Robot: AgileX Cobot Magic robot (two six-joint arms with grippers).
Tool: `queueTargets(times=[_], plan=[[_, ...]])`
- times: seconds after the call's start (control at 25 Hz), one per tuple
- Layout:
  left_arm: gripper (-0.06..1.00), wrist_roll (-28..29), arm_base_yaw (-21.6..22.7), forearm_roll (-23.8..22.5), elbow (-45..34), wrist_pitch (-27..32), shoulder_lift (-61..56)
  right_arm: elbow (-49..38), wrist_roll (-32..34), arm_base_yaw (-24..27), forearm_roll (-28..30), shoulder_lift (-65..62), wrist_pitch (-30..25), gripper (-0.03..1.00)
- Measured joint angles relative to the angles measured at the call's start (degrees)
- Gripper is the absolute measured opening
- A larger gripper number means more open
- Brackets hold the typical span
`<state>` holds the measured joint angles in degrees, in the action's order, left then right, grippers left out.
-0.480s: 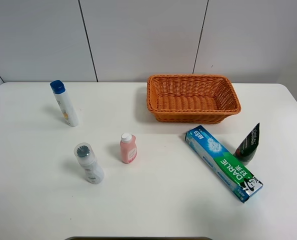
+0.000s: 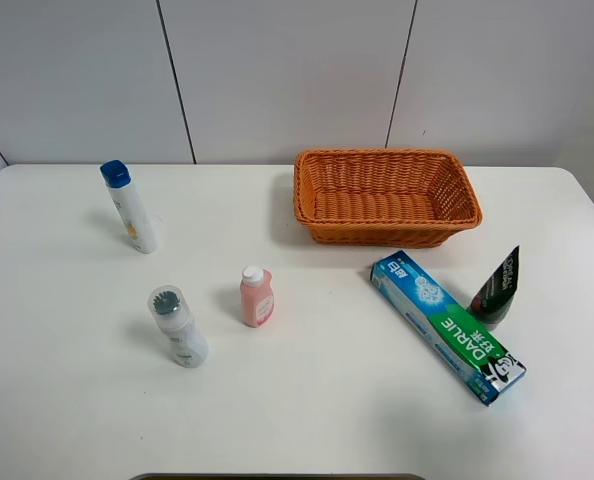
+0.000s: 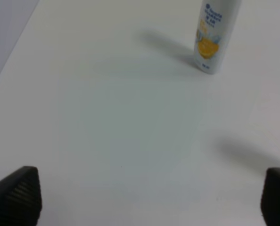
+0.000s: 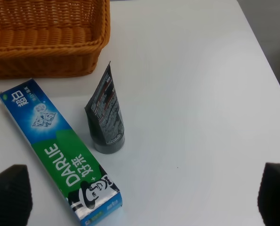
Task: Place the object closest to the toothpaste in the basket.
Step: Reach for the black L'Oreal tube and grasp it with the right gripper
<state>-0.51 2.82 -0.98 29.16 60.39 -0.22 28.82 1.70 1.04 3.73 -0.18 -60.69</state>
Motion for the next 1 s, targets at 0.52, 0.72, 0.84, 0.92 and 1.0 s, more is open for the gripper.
queueTargets(times=[0.52, 0.72, 0.84, 0.92, 1.0], plan=[[0.94, 0.0, 0.0, 0.0, 0.0, 0.0, 0.0, 0.0, 0.0, 0.0, 0.0, 0.0, 0.0, 0.99], [0.94, 0.0, 0.0, 0.0, 0.0, 0.0, 0.0, 0.0, 0.0, 0.0, 0.0, 0.0, 0.0, 0.99], [0.94, 0.0, 0.0, 0.0, 0.0, 0.0, 0.0, 0.0, 0.0, 0.0, -0.1, 0.0, 0.0, 0.99], [0.94, 0.0, 0.0, 0.0, 0.0, 0.0, 0.0, 0.1, 0.1, 0.0, -0.8, 0.0, 0.0, 0.99], [0.94, 0.0, 0.0, 0.0, 0.0, 0.0, 0.0, 0.9, 1.1, 0.0, -1.2, 0.2, -0.2, 0.99]])
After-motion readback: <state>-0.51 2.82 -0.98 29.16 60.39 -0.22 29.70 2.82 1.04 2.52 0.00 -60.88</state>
